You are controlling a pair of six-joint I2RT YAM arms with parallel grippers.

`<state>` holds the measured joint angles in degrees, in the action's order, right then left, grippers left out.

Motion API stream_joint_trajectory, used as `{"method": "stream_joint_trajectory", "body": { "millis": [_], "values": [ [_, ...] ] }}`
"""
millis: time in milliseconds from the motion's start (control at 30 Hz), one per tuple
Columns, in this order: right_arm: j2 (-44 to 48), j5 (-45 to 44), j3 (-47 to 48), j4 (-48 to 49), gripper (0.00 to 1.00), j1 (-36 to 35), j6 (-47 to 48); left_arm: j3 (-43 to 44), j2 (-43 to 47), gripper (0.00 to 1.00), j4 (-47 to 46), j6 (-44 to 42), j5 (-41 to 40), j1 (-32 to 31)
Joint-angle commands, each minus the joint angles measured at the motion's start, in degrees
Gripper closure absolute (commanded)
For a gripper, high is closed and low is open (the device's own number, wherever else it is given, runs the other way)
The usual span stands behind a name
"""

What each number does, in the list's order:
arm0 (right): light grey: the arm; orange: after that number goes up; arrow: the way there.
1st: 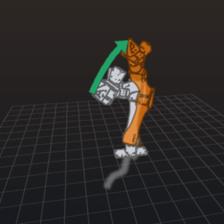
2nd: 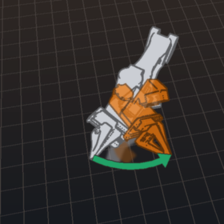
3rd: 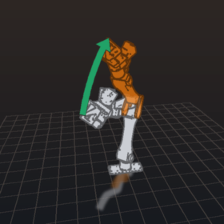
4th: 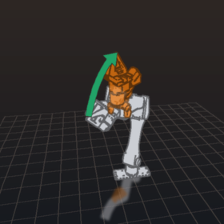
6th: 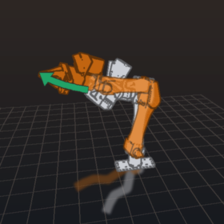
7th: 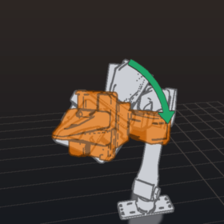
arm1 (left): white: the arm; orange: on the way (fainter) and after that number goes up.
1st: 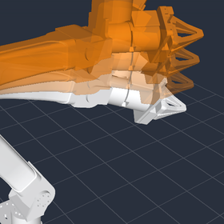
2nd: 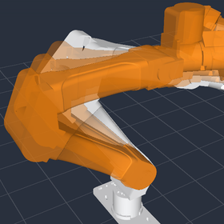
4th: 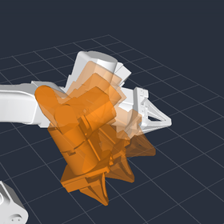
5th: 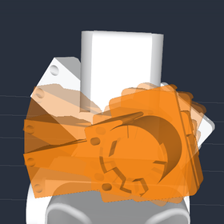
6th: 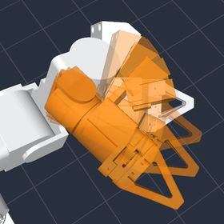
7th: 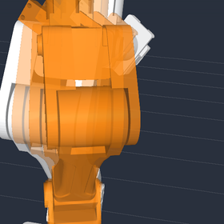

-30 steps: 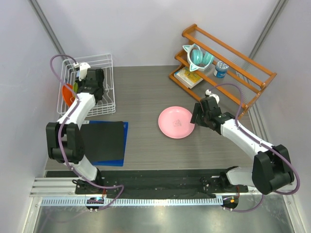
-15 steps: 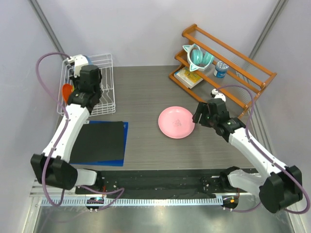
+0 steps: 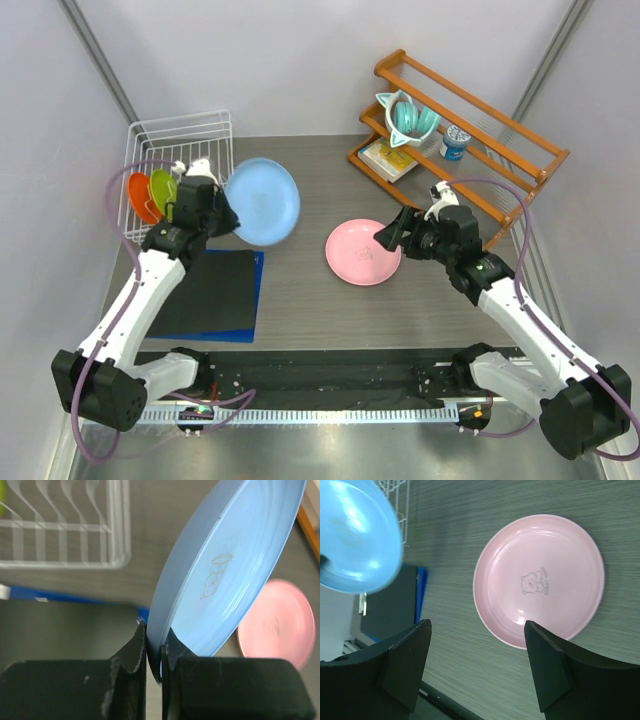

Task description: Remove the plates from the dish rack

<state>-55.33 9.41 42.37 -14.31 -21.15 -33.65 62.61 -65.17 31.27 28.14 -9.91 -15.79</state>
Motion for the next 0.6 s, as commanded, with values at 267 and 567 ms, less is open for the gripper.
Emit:
{"method": "stream_joint_trajectory", "body": {
  "millis": [267,567],
  "values": [
    [-3.4,5.7,-0.5,12.2,0.18,-3.2,-5.5,-6.1,1.4,1.0,-8.9,11.0,13.4,-12.5],
    [-10.2,3.3,2.4,10.1,0.19,-6.0,-3.6,-6.2,-0.9,1.0,-10.5,11.8,11.4,-18.2]
  ]
}}
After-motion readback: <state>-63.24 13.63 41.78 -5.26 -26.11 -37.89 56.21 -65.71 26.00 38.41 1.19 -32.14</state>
